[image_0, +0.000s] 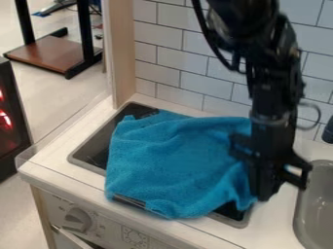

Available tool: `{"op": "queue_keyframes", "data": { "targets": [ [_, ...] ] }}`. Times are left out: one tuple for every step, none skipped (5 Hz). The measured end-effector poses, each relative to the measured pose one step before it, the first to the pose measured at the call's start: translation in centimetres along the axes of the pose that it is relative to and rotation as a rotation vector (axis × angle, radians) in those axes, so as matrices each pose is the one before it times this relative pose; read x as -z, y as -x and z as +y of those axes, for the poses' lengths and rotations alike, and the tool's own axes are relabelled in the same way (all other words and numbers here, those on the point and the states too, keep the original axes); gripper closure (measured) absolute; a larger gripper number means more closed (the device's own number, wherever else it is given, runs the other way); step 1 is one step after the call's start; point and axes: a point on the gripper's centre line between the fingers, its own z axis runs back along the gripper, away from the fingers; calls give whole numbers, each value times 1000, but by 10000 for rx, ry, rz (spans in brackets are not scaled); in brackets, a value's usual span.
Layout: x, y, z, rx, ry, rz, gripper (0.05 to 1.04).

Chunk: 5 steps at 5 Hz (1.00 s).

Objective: Unfold the cloth from the left to the right

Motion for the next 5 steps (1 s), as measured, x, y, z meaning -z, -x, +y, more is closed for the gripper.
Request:
{"op": "queue_keyframes", "data": {
  "targets": [
    [2418, 1159, 124, 397, -120, 741, 1035],
    [1034, 522, -1597, 592, 212, 334, 1035],
    [226, 119, -443, 307, -6, 104, 1013],
    [47, 69, 126, -85, -74, 48, 858],
    [-49, 31, -21, -57, -21, 54, 634]
  ]
}}
